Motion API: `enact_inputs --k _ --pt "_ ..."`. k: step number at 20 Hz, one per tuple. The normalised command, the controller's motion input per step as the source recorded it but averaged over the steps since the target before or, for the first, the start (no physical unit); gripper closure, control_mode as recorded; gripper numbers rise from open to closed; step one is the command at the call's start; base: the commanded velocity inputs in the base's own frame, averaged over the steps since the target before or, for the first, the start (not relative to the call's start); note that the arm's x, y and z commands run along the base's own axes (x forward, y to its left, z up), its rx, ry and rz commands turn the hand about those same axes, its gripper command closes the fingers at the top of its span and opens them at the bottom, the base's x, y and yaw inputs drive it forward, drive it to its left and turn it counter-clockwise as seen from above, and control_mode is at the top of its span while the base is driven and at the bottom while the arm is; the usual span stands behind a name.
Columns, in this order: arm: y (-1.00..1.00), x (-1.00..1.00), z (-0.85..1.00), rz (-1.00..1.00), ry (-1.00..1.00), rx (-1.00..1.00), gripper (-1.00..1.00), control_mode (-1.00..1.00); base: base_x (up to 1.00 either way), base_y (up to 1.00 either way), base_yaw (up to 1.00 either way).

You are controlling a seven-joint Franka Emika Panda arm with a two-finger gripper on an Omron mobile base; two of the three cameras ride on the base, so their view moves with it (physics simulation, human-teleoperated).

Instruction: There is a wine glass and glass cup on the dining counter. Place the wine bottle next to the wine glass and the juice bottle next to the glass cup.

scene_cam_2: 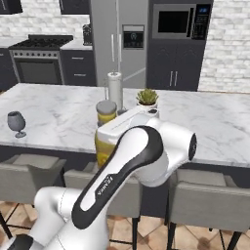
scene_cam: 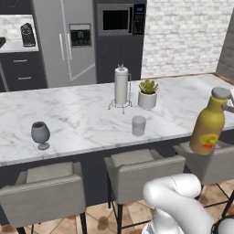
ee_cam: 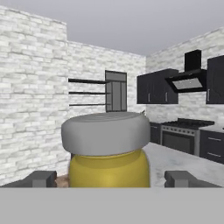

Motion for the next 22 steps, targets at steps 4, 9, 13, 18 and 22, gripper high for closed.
enact_inputs --k 4,9,13,18,22 --pt "-0.04 1.00 -0.05 0.11 -0.03 0.00 1.00 -1.00 0.00 0.00 0.00" --pt "-0.24 0.97 -0.03 0.07 -0.04 -0.01 1.00 -1.00 0.00 0.00 0.00" --pt "-0.08 0.95 -0.06 0.04 -0.04 -0.05 1.00 -1.00 0.00 0.00 0.00" --pt "-0.02 0.83 -0.50 0.07 -0.07 -0.04 1.00 -1.00 0.00 0.00 0.00" --pt "-0.03 0.59 -0.49 0.09 -0.08 -0.01 1.00 -1.00 0.00 0.00 0.00"
